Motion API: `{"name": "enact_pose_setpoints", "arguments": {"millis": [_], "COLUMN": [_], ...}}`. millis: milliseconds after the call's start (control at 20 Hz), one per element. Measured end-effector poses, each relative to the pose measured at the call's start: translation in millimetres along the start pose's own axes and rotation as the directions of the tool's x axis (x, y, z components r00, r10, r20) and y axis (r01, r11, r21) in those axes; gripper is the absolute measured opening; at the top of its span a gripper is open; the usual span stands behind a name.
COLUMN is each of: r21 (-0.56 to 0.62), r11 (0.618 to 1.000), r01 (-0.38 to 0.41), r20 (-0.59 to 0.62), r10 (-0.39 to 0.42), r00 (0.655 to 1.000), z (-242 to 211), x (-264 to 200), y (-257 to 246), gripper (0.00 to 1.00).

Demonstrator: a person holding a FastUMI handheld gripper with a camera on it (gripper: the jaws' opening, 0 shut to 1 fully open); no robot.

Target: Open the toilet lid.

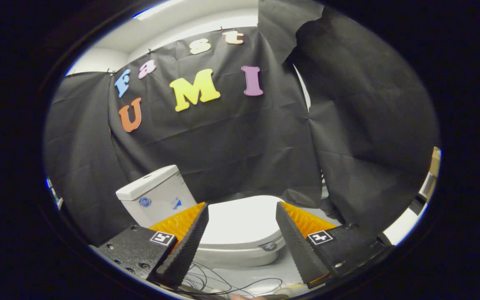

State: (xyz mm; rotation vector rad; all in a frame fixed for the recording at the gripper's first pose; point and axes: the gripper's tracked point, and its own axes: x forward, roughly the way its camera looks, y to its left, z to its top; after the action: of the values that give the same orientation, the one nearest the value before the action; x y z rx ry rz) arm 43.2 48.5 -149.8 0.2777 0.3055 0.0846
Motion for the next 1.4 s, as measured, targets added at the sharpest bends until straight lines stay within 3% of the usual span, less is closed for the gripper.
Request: {"name": "enact_pose_setpoints", "arguments": {"millis": [850, 1400], "r21": [0.173, 0.438], "r11": [0.985, 0.890], "r01": [0.021, 0.123], "r20": [-0.245, -0.399], "r10": [0.022, 0.069], "r00": [0.969, 0.914], "z": [-106.4, -181.9], "x": [58.3, 102.0], "y": [-16.1, -53.0], "gripper": [1.00, 0.99]}}
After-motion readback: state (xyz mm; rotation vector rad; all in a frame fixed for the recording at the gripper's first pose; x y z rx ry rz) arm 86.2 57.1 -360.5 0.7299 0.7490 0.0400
